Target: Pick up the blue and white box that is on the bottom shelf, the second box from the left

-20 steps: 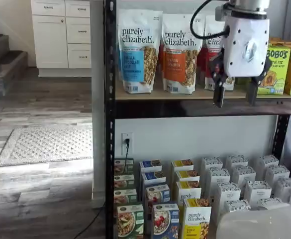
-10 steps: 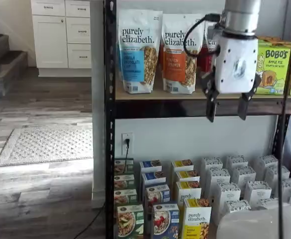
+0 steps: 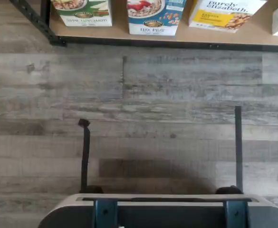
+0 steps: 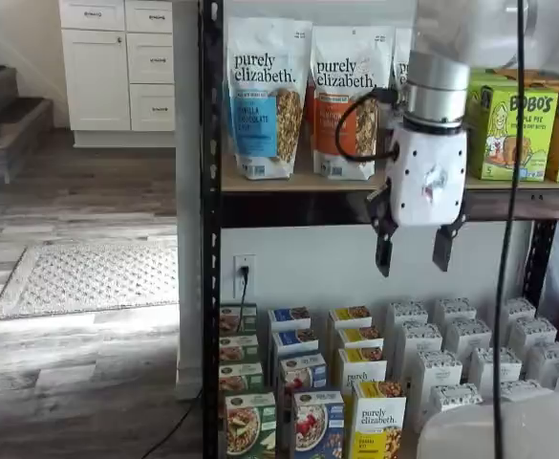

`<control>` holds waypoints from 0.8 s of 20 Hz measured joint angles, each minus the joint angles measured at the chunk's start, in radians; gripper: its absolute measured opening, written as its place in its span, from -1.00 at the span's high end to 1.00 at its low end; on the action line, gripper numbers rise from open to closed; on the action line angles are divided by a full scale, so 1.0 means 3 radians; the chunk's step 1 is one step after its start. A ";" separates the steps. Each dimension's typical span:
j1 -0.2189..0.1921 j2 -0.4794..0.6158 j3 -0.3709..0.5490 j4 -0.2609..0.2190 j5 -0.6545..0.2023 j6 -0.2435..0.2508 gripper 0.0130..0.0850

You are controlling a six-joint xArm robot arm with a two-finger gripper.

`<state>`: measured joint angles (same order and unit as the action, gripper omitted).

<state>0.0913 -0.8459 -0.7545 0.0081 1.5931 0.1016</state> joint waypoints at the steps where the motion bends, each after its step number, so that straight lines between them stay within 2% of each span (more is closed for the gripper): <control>1: 0.0003 0.0013 0.0049 0.0008 -0.0055 0.0003 -1.00; 16: 0.0116 0.0178 0.0720 0.0096 -0.0884 0.0092 -1.00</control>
<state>0.1261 -0.7923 -0.5386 0.0369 1.3280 0.1293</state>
